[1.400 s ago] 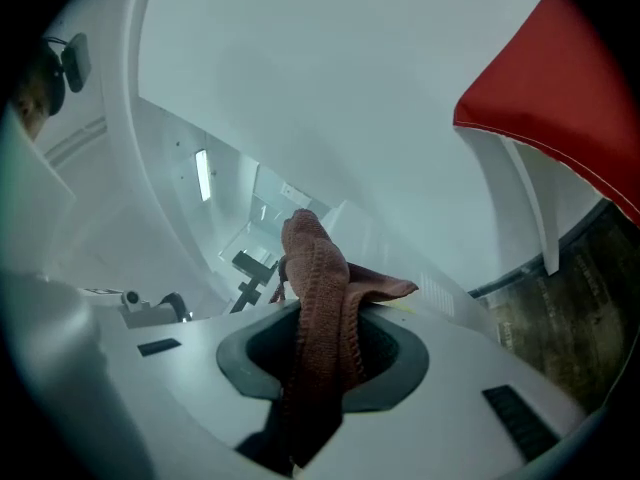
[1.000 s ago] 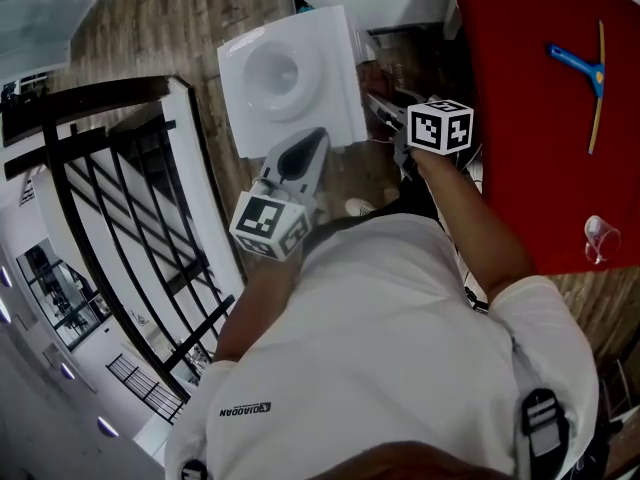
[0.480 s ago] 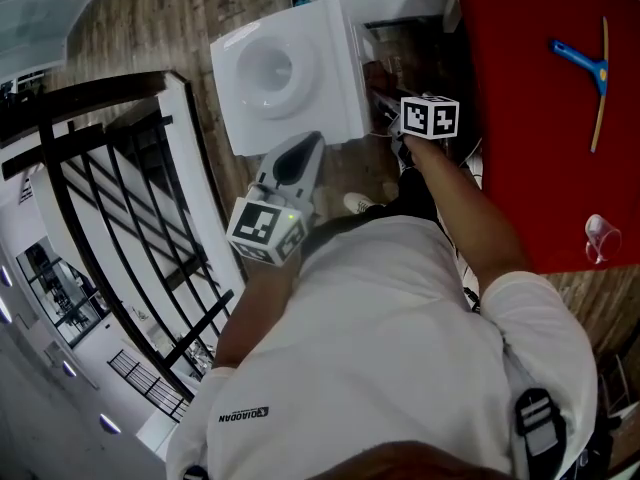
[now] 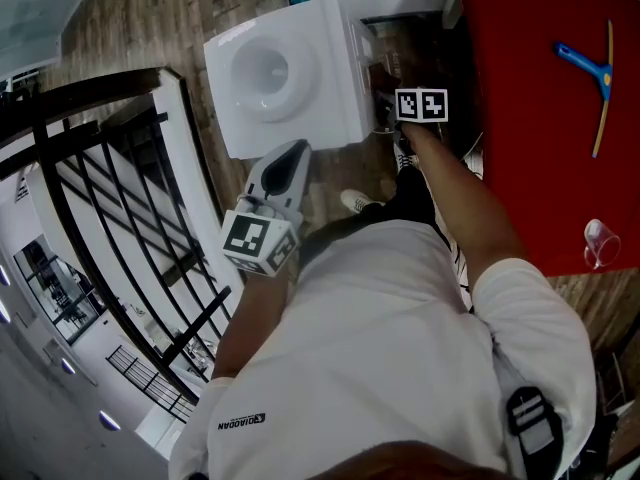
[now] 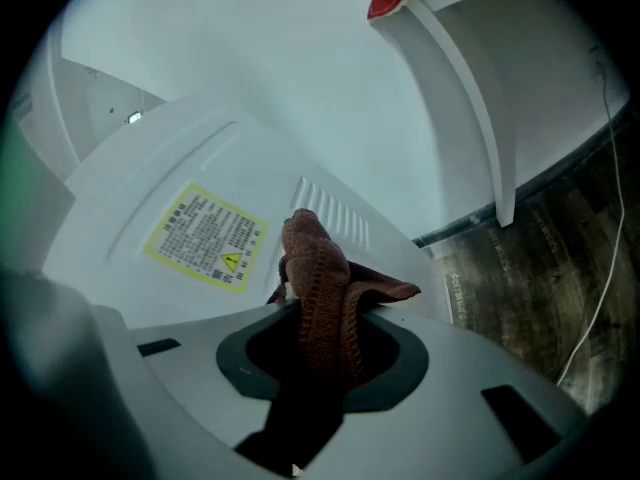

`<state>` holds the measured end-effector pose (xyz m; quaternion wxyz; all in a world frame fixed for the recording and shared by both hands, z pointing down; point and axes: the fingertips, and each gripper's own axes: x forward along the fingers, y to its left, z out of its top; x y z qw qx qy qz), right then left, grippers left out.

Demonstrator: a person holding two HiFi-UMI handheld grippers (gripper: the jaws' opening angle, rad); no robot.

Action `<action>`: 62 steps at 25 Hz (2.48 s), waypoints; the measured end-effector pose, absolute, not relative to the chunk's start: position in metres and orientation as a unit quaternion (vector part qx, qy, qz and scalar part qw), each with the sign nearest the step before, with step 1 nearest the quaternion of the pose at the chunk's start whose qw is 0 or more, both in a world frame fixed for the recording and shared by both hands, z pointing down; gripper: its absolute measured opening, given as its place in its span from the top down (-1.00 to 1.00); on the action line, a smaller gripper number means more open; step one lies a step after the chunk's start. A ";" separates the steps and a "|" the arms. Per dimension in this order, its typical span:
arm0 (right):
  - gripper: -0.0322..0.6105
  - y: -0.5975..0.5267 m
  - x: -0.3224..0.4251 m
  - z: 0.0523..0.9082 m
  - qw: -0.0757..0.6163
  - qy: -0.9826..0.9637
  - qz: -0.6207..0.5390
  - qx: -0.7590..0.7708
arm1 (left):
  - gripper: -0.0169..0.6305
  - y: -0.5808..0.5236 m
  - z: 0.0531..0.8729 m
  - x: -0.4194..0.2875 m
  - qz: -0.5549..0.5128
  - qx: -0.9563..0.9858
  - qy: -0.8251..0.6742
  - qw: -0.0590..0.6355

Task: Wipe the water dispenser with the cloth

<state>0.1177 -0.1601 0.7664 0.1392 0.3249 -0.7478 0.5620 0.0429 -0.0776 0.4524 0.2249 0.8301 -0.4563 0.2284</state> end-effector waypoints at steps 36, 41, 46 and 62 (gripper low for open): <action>0.63 -0.164 0.129 0.812 0.219 -0.723 0.558 0.344 | 0.96 -0.069 0.439 0.012 0.201 0.823 -0.488 0.212; 0.63 -0.164 0.152 0.771 0.199 -0.744 0.531 0.353 | 0.96 -0.072 0.429 0.018 0.184 0.835 -0.479 0.201; 0.63 -0.168 0.177 0.708 0.173 -0.780 0.485 0.356 | 0.96 -0.072 0.419 0.017 0.170 0.844 -0.473 0.187; 0.62 -0.158 0.147 0.542 0.172 -0.871 0.340 0.309 | 0.96 -0.064 0.385 -0.027 0.096 0.831 -0.522 0.166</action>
